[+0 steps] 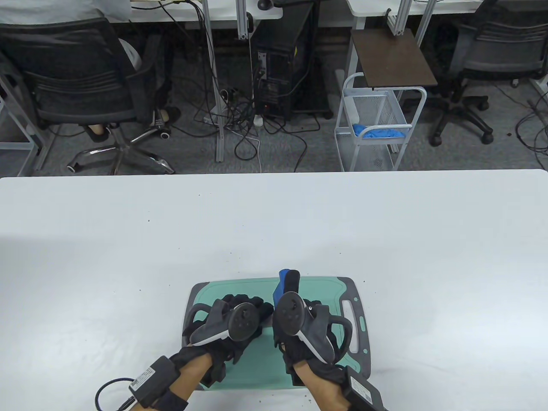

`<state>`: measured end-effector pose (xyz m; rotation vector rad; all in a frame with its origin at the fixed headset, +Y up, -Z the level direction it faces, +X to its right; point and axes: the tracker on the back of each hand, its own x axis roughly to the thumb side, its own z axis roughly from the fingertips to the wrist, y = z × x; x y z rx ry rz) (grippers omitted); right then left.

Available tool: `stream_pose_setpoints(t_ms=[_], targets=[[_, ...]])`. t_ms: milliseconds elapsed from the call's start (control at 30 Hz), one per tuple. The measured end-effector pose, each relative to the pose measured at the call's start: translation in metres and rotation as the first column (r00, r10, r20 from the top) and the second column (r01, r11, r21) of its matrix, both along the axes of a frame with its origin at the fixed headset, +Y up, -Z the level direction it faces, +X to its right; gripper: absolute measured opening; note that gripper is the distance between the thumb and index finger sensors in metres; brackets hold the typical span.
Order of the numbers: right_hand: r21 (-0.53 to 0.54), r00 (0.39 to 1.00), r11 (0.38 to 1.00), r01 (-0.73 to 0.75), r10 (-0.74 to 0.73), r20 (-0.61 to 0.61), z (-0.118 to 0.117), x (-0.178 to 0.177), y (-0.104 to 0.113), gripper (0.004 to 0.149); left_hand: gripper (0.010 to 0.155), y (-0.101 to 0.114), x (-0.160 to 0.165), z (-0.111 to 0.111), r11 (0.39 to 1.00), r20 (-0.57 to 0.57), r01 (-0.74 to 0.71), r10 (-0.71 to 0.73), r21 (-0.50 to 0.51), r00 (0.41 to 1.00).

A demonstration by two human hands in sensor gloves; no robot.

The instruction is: Slice plasticine roll into thin flakes

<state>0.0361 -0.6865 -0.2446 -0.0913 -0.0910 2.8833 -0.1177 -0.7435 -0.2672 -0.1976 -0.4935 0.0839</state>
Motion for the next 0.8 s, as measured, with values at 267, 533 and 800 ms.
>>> stream_pose_setpoints(t_ms=[267,533,800], targets=[[0.004,0.999,0.999,-0.054,0.054,-0.002,0.006,-0.009,-0.002,0.081,0.055,-0.003,0.003,0.002,1.000,0.004,0.016,-0.017,0.023,1.000],[-0.002,0.996,0.996,-0.088,0.088,0.004,0.013,-0.014,0.000,0.081,0.054,-0.004,0.001,0.002,1.000,-0.006,0.007,-0.007,0.020,1.000],[0.002,0.995,0.995,-0.098,0.098,0.006,0.014,-0.016,-0.001,0.081,0.054,-0.005,0.000,0.002,1.000,-0.012,-0.004,0.004,0.007,1.000]])
